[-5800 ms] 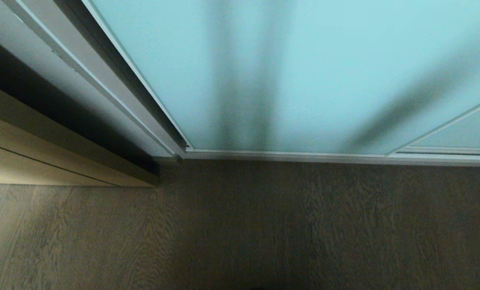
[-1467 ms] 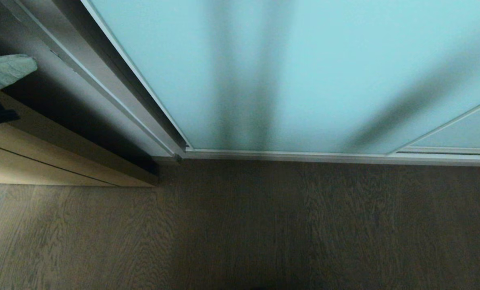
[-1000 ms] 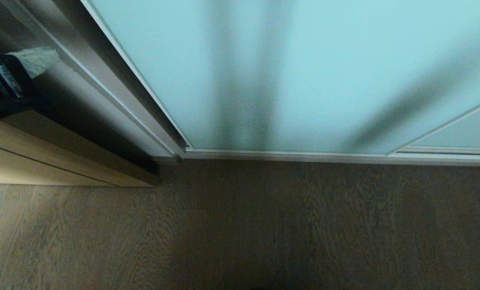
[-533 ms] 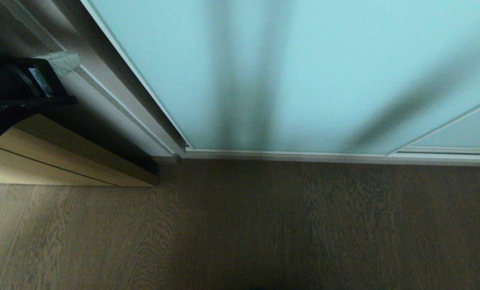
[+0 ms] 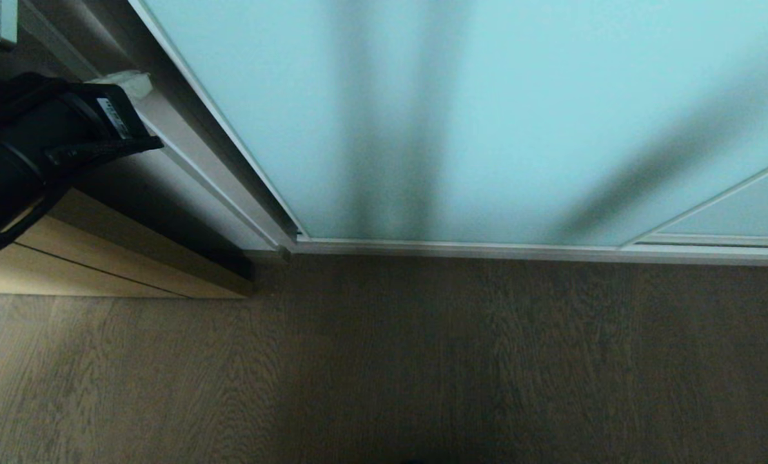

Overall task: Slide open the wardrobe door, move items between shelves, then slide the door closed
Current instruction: Open the door

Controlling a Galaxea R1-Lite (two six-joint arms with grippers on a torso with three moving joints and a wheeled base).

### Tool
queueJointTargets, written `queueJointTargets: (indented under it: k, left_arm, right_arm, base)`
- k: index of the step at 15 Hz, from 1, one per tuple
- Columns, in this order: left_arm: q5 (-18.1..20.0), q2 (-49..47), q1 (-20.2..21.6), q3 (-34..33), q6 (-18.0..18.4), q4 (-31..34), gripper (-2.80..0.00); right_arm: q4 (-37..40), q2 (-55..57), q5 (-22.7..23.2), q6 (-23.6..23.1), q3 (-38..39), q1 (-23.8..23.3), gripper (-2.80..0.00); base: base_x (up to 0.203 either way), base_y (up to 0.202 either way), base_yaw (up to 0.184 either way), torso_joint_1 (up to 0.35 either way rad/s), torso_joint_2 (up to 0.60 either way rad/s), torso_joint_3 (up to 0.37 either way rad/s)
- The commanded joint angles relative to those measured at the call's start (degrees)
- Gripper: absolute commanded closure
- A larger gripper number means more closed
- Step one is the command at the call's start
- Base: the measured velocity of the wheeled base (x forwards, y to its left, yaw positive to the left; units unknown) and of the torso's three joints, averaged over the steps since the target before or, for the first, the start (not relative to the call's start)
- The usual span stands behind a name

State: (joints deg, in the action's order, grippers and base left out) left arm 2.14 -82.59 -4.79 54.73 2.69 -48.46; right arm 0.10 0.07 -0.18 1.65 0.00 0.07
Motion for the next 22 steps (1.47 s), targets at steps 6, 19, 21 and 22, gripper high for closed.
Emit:
queueJointTargets:
  k: [6,19,21,22]
  left_arm:
    - [-0.2,-4.7,-1.5,2.7,1.6,-1.0,0.00]
    - [-0.4,-10.8,-3.9,8.3,2.5,-3.6,0.00]
    - [-1.7,-11.6,-5.8,8.5,2.5,-3.7,0.00]
    - [-2.1,-12.0,-7.0,8.5,2.6,-3.7,0.00]
  right_arm:
    - [0.0,0.0,0.0,0.1,0.0,0.0,0.00]
    - [0.0,0.0,0.0,0.0,0.0,0.0,0.00]
    - [0.0,0.0,0.0,0.0,0.0,0.0,0.00]
    - [0.0,0.0,0.0,0.0,0.0,0.0,0.00]
  base:
    - [0.000,0.000,0.000,0.000,0.00,0.000]
    - [0.000,0.000,0.000,0.000,0.00,0.000]
    - [0.000,0.000,0.000,0.000,0.00,0.000]
    - [0.000,0.000,0.000,0.000,0.00,0.000]
